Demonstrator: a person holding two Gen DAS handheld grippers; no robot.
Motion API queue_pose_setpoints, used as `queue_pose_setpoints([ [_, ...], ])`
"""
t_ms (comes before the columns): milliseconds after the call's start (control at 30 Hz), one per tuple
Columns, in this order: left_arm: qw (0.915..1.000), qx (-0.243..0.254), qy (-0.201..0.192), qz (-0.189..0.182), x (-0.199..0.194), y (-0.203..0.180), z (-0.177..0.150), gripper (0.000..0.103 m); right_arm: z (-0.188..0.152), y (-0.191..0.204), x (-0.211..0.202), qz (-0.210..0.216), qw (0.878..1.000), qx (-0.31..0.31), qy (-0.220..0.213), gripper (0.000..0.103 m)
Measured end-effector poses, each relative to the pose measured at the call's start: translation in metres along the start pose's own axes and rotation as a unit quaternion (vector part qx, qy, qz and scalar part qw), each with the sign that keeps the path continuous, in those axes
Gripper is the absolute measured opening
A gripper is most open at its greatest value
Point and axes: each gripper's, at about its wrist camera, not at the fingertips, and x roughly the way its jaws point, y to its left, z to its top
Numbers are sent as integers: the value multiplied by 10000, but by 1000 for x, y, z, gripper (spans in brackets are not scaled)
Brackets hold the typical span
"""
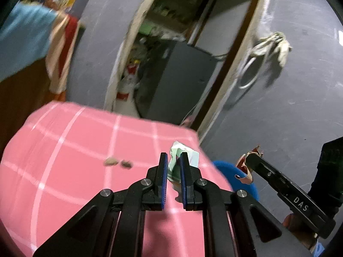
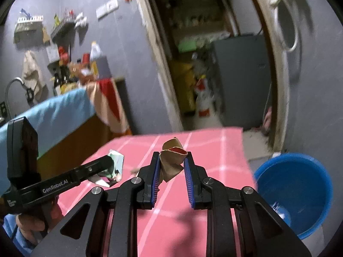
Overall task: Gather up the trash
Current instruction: 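Carry the tan scrap and green-white wrapper over the blue basin and open both grippers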
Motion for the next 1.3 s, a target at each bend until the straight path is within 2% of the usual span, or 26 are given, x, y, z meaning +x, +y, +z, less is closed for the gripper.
queue_pose_setpoints([
  [233,9972,306,-472,-488,6,-56,14,8,22,-24,-44,-518,9957,-114,-762,20],
  [400,9926,526,-755,-798,13,-95,18,8,34,-49,-76,-967,9871,-155,-1266,20],
  [533,9881,712,-886,-1032,24,-127,18,8,37,-70,-95,-1285,9806,-183,-1472,21],
  [733,9833,999,-940,-1194,46,-165,12,9,30,-107,-112,-1609,9743,10,-1574,22],
  [967,9829,1162,-544,-1318,88,-193,-3,9,8,-144,-114,-1850,9722,333,-1397,22],
  [1133,9847,1224,-11,-1238,126,-206,-20,9,-10,-169,-102,-1890,9740,632,-1081,22],
  [1300,9833,1230,656,-1170,162,-200,-35,9,-28,-191,-79,-1906,9762,906,-499,23],
])
